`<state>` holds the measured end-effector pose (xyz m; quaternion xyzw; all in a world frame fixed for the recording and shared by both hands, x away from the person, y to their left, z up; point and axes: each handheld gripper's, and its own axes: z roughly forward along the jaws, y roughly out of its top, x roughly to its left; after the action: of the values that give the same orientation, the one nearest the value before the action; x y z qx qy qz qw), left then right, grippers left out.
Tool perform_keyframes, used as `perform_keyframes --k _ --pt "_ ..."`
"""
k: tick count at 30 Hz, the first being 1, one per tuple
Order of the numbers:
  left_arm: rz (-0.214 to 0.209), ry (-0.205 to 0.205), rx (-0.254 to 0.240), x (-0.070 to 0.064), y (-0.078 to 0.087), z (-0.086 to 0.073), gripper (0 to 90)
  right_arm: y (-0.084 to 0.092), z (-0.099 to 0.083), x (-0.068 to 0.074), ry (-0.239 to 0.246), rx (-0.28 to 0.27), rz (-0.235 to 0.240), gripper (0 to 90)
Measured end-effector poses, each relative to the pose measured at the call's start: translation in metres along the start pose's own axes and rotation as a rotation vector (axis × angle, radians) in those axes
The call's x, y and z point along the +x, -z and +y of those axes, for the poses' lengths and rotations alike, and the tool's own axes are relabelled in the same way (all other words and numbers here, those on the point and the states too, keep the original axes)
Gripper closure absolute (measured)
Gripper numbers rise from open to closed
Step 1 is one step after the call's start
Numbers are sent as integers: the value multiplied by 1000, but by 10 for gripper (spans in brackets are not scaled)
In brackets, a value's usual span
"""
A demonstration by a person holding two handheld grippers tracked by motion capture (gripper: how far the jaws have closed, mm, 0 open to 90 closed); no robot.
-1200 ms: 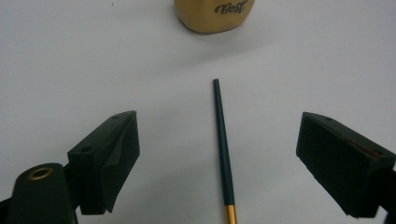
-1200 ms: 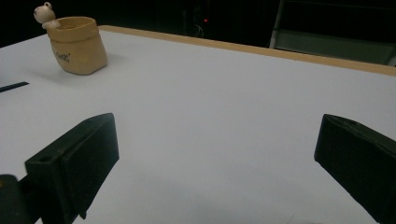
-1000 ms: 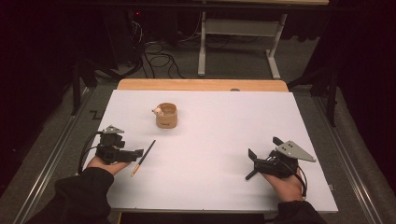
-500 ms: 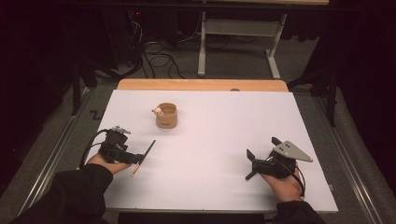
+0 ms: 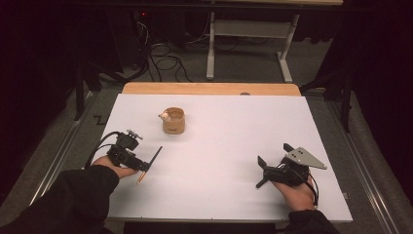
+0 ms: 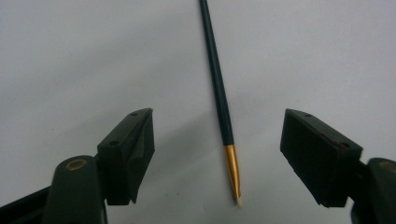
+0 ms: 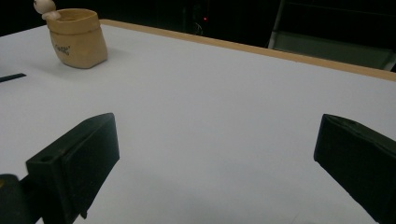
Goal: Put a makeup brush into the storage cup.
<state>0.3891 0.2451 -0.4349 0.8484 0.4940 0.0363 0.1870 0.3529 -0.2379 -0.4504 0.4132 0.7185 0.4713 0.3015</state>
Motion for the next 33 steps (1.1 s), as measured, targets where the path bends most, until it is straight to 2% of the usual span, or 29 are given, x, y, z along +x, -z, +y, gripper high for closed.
perform_keyframes --k 8,10,12,15,17,19,25,33 --pt "4 -15 55 -5 0 11 331 -1 0 0 2 3 3 12" --pt "2 -6 56 -5 1 13 333 -1 -1 0 2 5 5 14" --pt "-11 2 75 -5 2 15 382 -1 -1 0 1 5 7 15" --pt "-1 0 92 -5 0 16 397 -1 -1 0 -2 0 8 17" --pt "-6 -3 120 -5 -1 18 432 -1 -1 0 -4 4 7 17" --pt "7 -5 147 -6 -3 19 454 -1 -1 -1 -2 5 4 21" --pt "21 -14 183 -8 -9 22 527 -1 -1 -1 6 2 -4 24" --pt "39 -28 221 -13 -17 23 613 -2 -1 1 9 1 7 30"
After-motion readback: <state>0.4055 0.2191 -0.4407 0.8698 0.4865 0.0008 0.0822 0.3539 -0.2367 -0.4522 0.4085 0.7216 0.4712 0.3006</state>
